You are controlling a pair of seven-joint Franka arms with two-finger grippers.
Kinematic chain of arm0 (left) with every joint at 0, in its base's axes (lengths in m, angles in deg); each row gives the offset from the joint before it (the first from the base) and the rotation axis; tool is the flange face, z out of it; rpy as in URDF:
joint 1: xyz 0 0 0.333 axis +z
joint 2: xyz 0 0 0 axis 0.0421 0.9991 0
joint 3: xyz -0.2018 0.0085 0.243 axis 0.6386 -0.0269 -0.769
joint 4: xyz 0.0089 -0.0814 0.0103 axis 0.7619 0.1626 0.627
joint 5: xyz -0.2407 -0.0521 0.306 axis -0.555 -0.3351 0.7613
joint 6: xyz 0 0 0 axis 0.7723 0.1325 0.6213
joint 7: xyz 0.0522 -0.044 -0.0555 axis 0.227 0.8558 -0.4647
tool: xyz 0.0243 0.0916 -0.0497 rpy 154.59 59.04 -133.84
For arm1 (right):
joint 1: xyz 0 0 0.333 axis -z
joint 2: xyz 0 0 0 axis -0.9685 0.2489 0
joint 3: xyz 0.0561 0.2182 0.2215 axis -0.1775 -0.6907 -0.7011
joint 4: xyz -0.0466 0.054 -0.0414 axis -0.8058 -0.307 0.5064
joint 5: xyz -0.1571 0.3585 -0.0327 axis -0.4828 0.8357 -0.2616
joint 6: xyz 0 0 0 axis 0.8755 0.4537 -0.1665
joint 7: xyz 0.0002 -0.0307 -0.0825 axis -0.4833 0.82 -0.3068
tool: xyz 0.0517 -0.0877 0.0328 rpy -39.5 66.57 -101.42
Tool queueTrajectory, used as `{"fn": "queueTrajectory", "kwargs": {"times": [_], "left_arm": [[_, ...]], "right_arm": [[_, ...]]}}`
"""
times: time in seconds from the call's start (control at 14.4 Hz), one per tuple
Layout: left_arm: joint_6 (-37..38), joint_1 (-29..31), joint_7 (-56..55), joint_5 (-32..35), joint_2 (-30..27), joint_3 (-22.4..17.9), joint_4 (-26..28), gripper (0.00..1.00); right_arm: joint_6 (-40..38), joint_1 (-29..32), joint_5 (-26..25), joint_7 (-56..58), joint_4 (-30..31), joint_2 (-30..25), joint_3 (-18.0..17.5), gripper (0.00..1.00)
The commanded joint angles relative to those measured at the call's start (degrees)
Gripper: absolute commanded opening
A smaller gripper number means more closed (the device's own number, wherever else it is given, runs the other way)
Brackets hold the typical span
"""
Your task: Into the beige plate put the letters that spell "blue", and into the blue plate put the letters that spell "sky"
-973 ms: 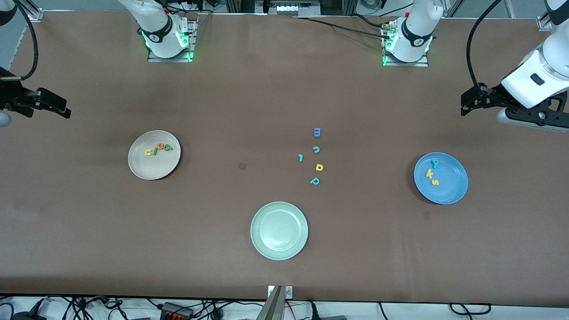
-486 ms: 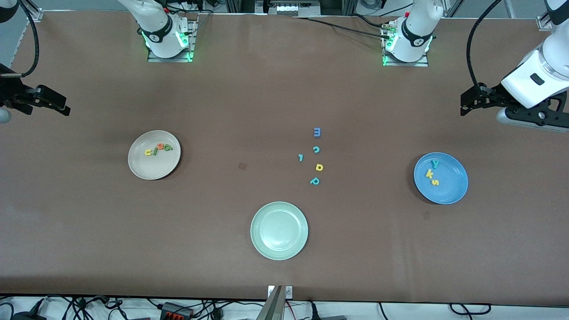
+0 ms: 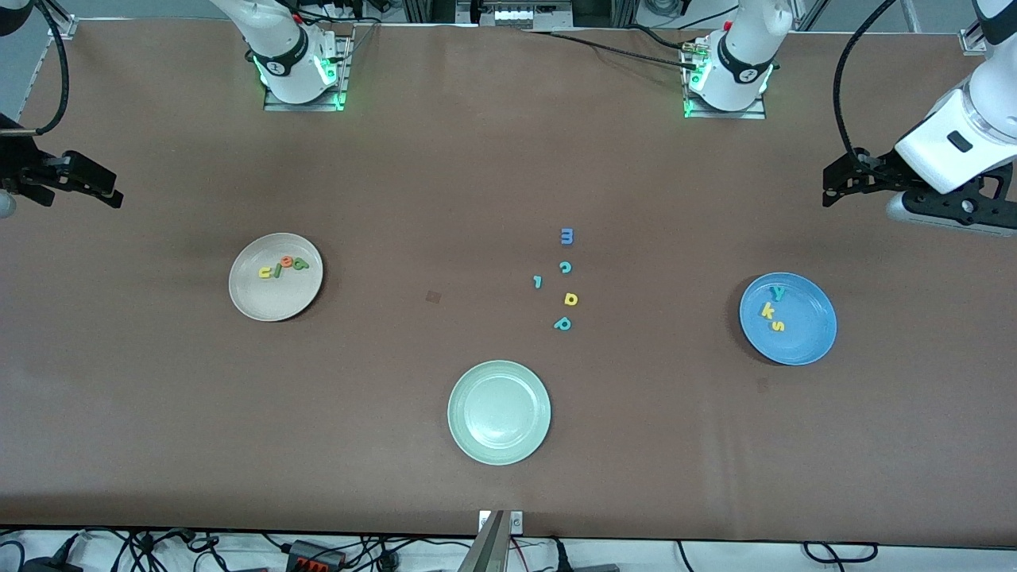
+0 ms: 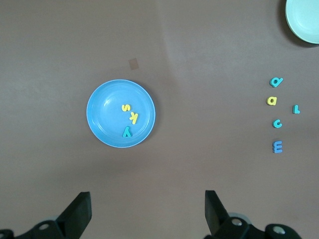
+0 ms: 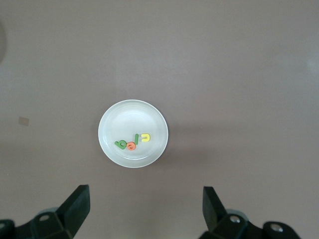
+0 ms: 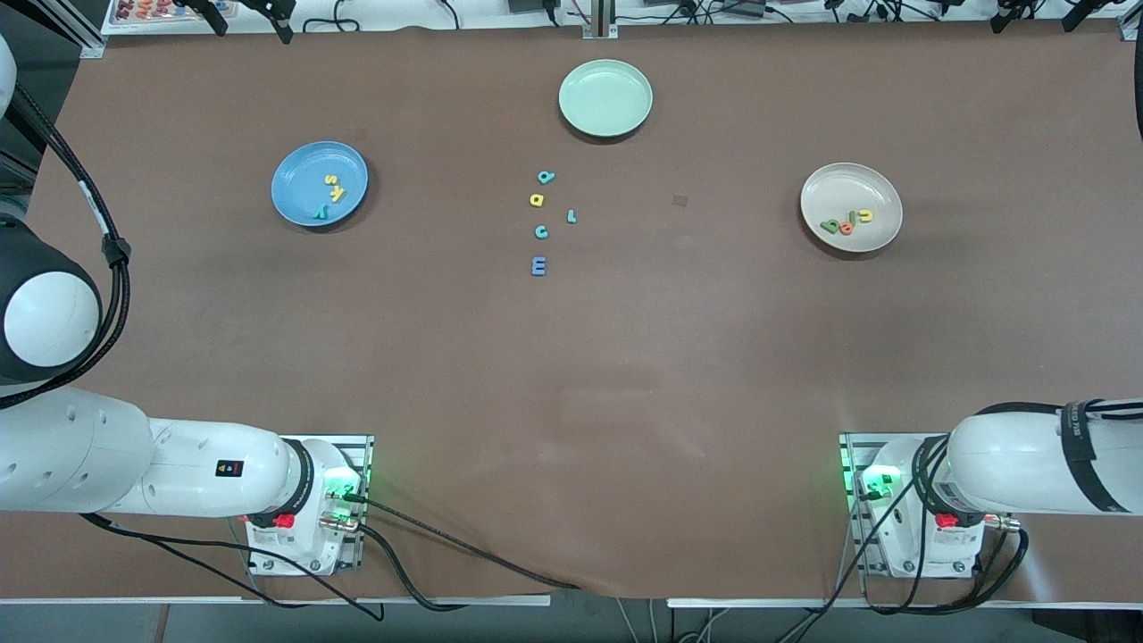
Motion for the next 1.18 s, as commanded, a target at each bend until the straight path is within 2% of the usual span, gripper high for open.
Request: {"fn": "queueTrajectory", "kwargs": {"times": [0.0, 0.28, 1.11], "left_arm": [[1.28, -0.33, -0.49, -0.60, 0.77, -0.20, -1.82, 1.00], [1.28, -0.33, -0.41, -0.60, 0.77, -0.20, -1.82, 1.00], [1.28, -0.06, 0.21, -0.60, 0.77, -0.20, -1.82, 1.00]], "right_arm": [[0.18, -1.87, -0.95, -0.39, -0.26, 0.29, -0.08, 1.00], [0.36, -2.07, -2.01, -0.22, -0.34, 0.91, 0.54, 1.00], [1.94, -1.71, -0.87, -0.13, 0.27, 0.38, 0.54, 1.00]]}}
